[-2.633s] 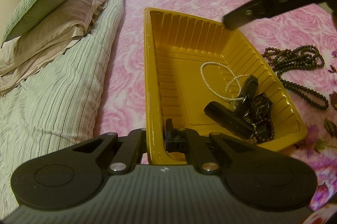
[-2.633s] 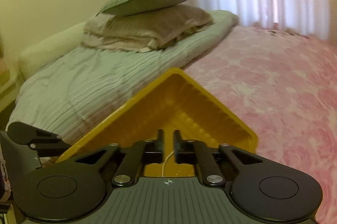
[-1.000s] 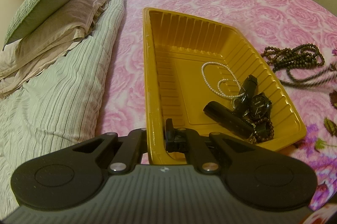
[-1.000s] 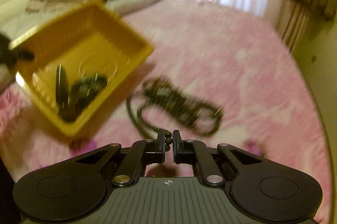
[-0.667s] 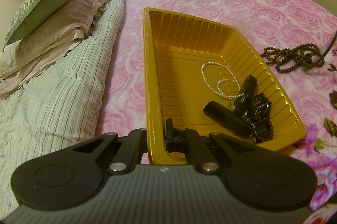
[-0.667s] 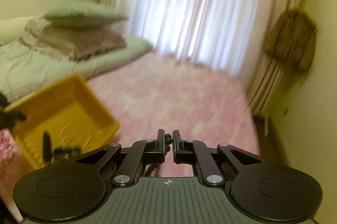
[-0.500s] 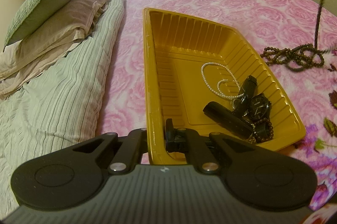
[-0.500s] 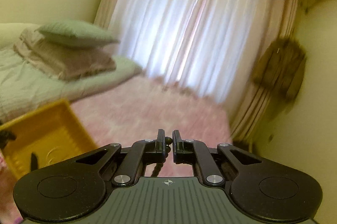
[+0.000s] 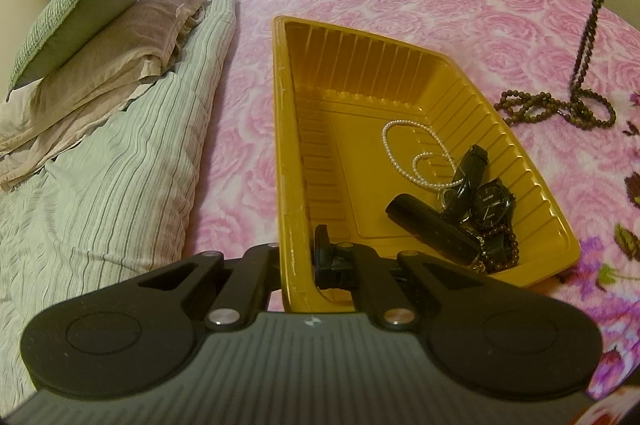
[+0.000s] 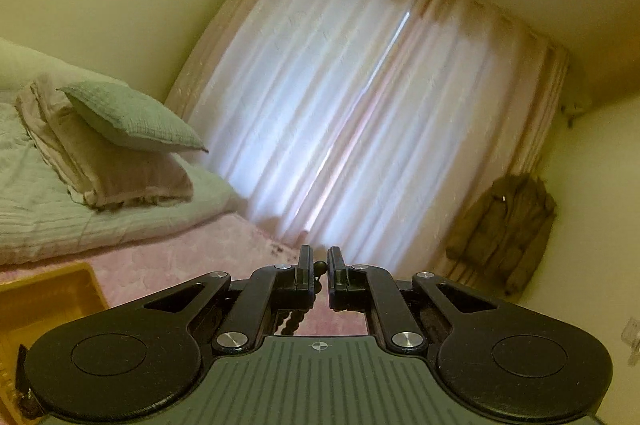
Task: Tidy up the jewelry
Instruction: 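Lift the dark bead strand high and lower it into the tray, right tool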
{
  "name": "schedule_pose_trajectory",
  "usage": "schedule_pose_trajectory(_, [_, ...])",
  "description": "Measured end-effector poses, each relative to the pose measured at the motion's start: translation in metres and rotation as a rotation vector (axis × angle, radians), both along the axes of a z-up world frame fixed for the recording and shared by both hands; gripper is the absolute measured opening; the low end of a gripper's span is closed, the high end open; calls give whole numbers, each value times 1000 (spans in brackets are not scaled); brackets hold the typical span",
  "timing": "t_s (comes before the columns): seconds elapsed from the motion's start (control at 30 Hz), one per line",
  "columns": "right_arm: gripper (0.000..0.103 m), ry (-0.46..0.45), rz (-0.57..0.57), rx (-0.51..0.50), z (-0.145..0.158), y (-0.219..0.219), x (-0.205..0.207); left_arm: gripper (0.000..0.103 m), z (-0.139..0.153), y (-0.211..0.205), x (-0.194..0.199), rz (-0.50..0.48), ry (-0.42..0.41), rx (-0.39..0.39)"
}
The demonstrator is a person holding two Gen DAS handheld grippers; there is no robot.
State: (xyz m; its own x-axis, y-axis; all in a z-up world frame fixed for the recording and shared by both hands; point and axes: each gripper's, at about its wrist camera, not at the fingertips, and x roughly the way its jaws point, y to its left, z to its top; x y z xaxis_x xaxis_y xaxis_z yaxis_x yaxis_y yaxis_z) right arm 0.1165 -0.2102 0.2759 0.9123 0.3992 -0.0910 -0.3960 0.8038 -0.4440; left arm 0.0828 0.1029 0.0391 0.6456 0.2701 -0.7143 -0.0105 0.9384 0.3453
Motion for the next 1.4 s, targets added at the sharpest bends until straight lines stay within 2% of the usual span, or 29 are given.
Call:
schedule_pose_trajectory(0.4, [6, -74, 84, -56, 37, 40, 2, 3, 1, 0, 0, 0, -1, -1])
schedule_pose_trajectory(0.67, [6, -77, 183, -72, 53, 80, 1, 3, 2, -2, 1, -2, -2, -2])
schedule_pose_trajectory(1.0, [6, -58, 284, -162, 36, 148, 14, 3, 2, 1, 3, -4, -4, -11])
schedule_pose_trajectory(1.17, [6, -20, 346, -249, 11, 175, 20, 3, 1, 2, 3, -4, -7, -15])
schedule_pose_trajectory(1.4, [6, 67, 425, -315, -25, 210, 21, 3, -1, 4, 3, 1, -8, -22])
